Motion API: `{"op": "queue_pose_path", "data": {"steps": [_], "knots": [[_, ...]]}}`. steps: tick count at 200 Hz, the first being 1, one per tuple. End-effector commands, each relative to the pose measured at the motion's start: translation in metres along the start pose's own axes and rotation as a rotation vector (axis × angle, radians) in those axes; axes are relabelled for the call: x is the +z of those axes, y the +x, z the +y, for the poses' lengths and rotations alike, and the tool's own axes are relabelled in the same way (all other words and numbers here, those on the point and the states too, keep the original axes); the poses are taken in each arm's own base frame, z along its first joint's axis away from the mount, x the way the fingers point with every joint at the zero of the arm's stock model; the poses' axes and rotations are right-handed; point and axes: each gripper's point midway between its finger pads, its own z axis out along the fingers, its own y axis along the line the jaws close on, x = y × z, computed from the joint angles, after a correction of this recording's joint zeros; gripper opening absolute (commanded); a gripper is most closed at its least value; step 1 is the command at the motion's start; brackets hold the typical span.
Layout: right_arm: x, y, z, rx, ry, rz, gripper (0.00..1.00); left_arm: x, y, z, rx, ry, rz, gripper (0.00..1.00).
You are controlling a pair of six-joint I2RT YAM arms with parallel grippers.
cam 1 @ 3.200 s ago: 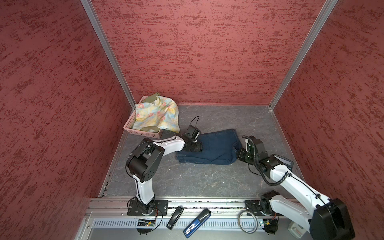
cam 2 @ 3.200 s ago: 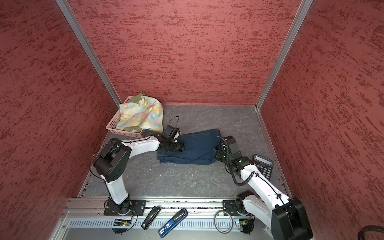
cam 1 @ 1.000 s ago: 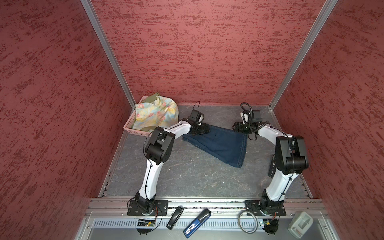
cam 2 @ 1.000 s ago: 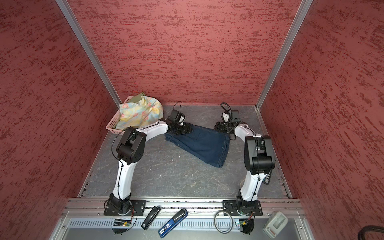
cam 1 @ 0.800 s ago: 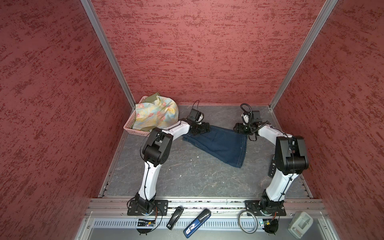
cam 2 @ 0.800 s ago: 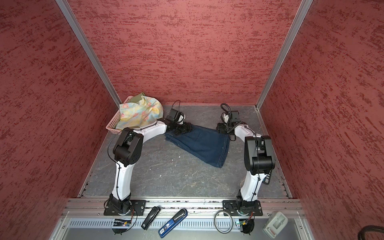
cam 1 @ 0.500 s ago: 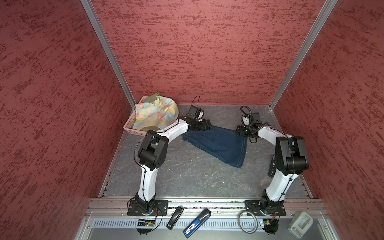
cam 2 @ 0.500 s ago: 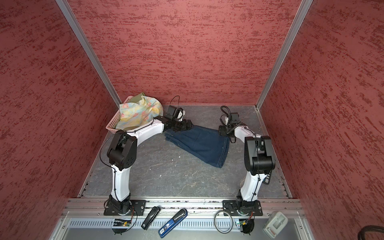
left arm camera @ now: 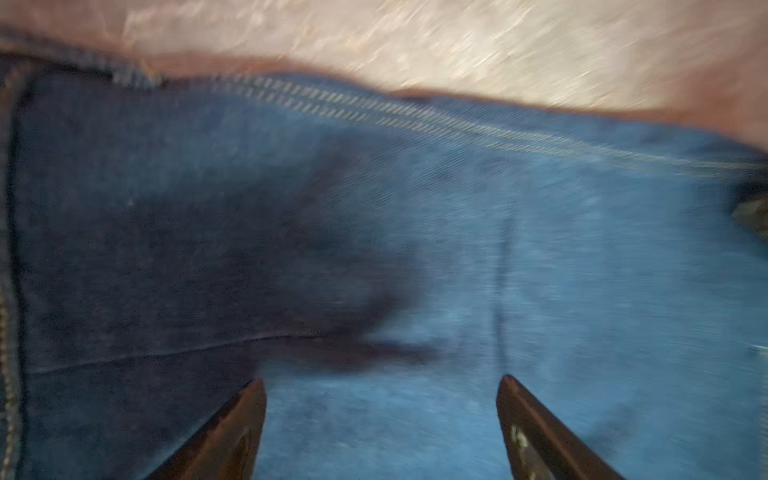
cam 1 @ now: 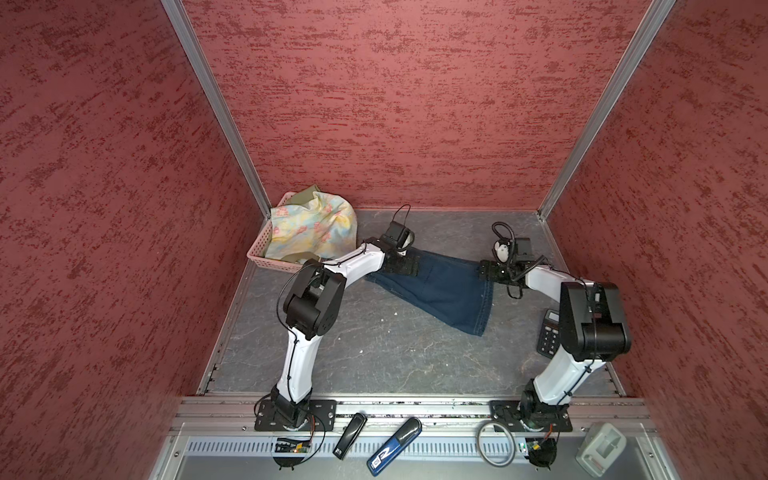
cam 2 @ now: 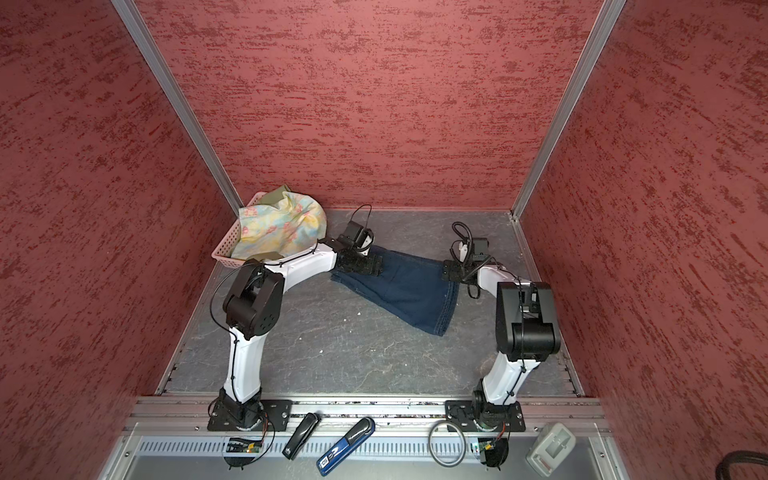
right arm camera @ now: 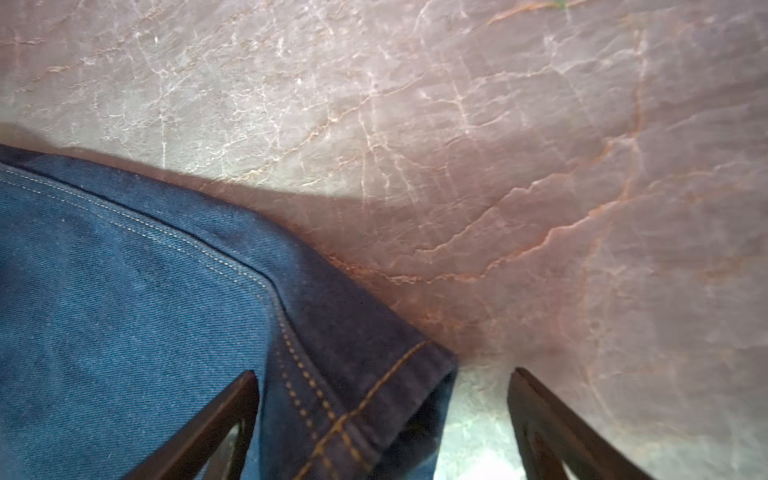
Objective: Fold and stack the skirts
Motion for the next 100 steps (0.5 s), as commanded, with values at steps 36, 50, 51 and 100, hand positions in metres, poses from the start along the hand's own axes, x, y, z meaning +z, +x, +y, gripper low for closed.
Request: {"op": "queue_pose_path", "data": {"steps": [36, 50, 51, 100], "knots": [[-0.005, -0.028, 0.017, -0.058, -0.198, -0.121, 0.9, 0.02, 0.024, 0.018, 0.039, -0.09, 0.083, 0.87], [0.001, -0.026, 0.017, -0.051, -0.227, -0.077, 0.82, 0.02, 0.024, 0.017, 0.035, -0.085, 0.087, 0.87], [0.002, -0.026, 0.017, -0.051, -0.226, -0.075, 0.81, 0.02, 0.024, 0.017, 0.034, -0.085, 0.088, 0.87], [0.014, -0.008, 0.0, -0.02, -0.206, 0.021, 0.6, 0.021, 0.02, 0.017, 0.031, -0.079, 0.096, 0.87]]}}
